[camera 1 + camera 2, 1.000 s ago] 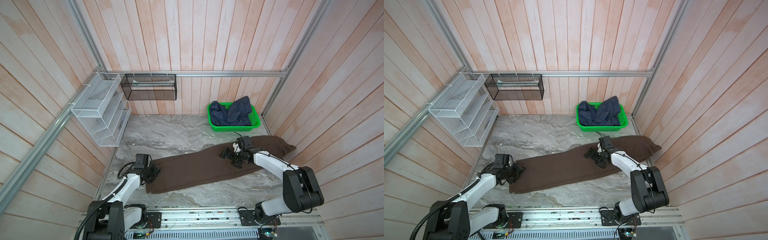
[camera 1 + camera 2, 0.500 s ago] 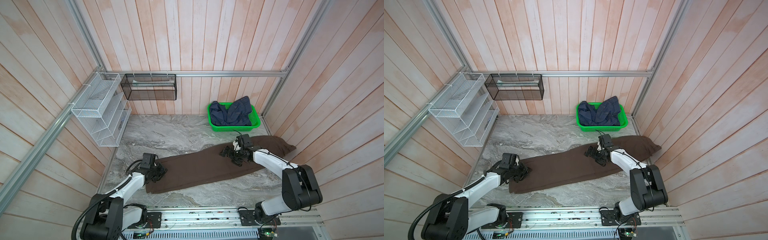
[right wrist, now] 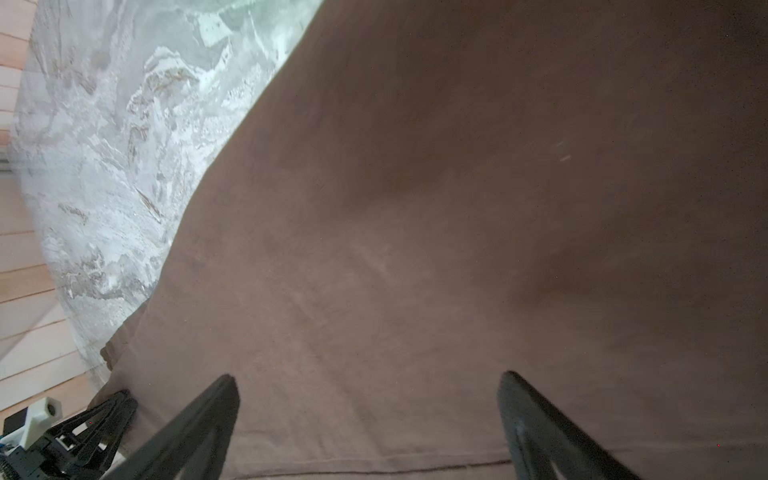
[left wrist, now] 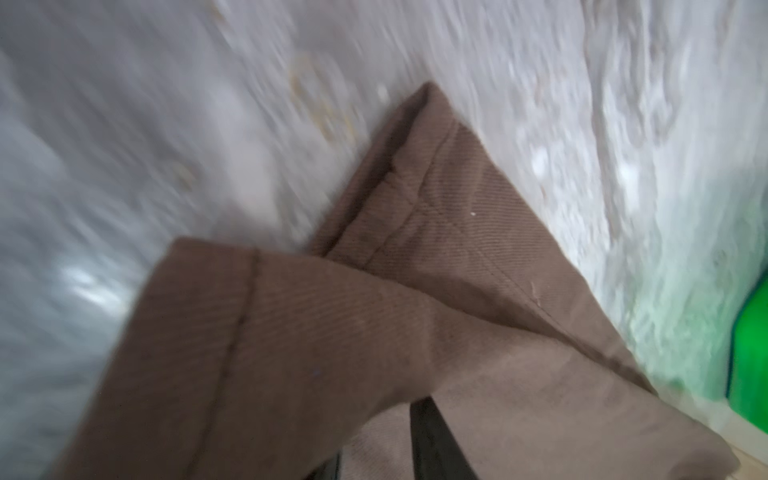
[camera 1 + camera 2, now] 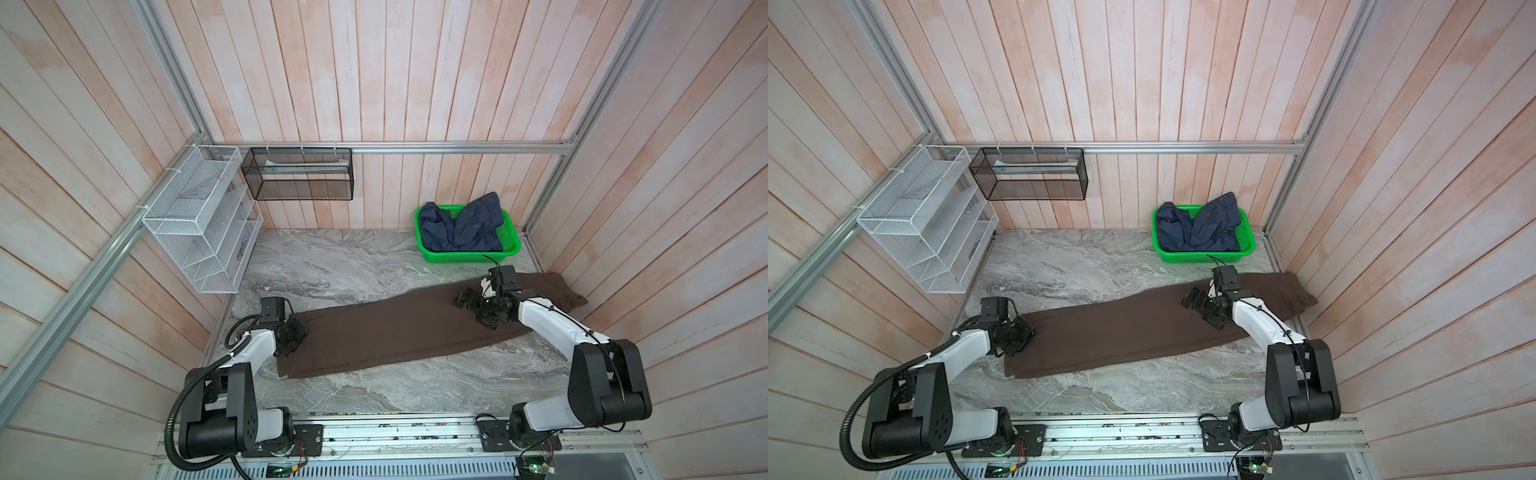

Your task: Fold and stack the trousers

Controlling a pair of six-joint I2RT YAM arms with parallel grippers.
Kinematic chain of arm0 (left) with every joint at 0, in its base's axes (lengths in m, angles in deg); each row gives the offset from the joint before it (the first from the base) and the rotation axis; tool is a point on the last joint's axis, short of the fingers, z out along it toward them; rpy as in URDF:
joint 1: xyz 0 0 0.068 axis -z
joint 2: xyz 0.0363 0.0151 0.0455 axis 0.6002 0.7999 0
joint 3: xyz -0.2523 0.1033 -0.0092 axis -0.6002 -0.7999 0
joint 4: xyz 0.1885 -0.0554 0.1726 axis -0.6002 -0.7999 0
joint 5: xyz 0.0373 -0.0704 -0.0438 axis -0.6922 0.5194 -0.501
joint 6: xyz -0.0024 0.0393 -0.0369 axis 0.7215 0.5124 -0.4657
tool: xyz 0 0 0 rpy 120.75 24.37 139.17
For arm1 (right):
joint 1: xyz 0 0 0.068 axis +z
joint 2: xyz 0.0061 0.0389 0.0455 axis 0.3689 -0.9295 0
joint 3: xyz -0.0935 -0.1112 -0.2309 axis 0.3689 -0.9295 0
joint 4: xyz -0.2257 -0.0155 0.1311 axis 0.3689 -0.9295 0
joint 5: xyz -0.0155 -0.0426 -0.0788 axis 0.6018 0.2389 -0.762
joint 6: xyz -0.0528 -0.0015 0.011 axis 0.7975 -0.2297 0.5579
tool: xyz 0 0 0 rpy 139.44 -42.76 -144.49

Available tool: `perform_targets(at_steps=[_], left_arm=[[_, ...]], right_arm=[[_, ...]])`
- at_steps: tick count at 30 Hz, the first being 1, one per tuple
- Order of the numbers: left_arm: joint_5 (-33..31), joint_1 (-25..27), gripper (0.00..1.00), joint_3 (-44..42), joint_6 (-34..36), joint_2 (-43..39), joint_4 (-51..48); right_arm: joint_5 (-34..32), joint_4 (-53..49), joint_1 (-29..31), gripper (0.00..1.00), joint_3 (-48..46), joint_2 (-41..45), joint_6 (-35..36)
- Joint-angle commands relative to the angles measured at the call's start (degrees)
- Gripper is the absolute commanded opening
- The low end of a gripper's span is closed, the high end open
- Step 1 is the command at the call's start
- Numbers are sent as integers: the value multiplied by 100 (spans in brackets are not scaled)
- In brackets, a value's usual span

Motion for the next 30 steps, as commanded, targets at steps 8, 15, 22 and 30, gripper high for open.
perform_targets(at_steps=[8, 15, 22, 30], left_arm=[[-735, -979, 31, 284, 1025, 643, -621], [-275, -1165, 38, 599, 1080, 298, -819], [377, 91, 43, 650, 424, -422, -803], [444, 79, 37, 216, 553, 657, -144]], right_arm=[[-263, -415, -693, 98, 281, 310, 293], [-554, -427, -1296, 98, 581, 259, 368], [-612, -53, -2180, 98, 715, 99, 181], [-449, 804, -3038, 98, 663, -577, -295]])
